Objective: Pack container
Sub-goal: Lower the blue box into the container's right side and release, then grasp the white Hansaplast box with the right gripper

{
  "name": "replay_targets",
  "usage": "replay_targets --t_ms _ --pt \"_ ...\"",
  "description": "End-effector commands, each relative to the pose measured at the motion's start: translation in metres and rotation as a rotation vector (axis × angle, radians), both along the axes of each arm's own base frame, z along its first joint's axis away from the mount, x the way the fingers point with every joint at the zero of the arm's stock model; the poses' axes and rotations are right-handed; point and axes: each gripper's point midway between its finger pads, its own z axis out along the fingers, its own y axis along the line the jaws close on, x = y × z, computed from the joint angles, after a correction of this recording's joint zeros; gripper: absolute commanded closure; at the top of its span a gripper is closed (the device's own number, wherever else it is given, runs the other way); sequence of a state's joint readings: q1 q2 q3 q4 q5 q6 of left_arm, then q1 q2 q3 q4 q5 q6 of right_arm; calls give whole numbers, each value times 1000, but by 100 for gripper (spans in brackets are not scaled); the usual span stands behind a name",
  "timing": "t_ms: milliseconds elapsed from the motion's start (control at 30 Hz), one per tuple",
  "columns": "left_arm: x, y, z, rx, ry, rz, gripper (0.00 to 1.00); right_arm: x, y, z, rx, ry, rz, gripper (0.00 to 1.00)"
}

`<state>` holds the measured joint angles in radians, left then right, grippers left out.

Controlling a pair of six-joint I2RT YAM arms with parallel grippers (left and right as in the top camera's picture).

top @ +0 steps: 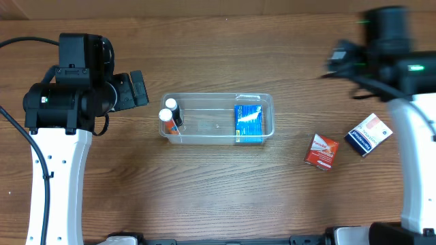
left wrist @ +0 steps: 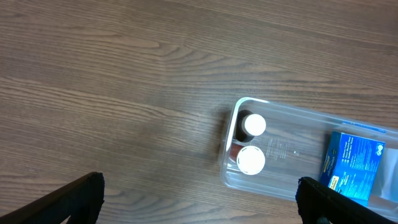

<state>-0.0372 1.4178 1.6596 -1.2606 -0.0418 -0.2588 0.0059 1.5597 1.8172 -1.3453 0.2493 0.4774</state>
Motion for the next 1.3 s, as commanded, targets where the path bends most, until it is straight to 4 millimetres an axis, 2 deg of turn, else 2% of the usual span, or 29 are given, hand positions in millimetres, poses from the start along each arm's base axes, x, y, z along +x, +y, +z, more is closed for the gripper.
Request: replay_targets --t_ms 0,67,100,200,333,400,500,767,1000,1167,1267 --pt "2 1 3 -6 -9 12 0 -13 -69 -40 26 114 -207 0" --pt "2 1 3 -7 -9 12 0 -22 -91 -64 58 176 -255 0" --pt "2 1 3 -7 -9 12 0 -26 -104 -82 78 220 -271 0" --pt "2 1 3 -7 -11 12 0 -39 -124 -130 115 337 -326 0" --pt "2 1 3 -7 -11 13 0 -50 -135 -194 159 468 -365 0" --pt "2 1 3 -7 -10 13 0 -46 -130 -213 189 488 -312 0" --pt "2 1 3 -7 -11 13 0 -45 -127 -225 206 498 -297 0" --pt "2 1 3 -7 -10 13 0 -56 -122 -266 230 579 -299 0" --pt "4 1 -1 -6 3 13 0 -59 -120 -278 242 604 -297 0" --pt "6 1 -5 -6 14 12 0 -59 -117 -278 258 605 -294 17" --pt "6 1 -5 -6 16 12 0 -58 -117 -278 258 605 -293 34"
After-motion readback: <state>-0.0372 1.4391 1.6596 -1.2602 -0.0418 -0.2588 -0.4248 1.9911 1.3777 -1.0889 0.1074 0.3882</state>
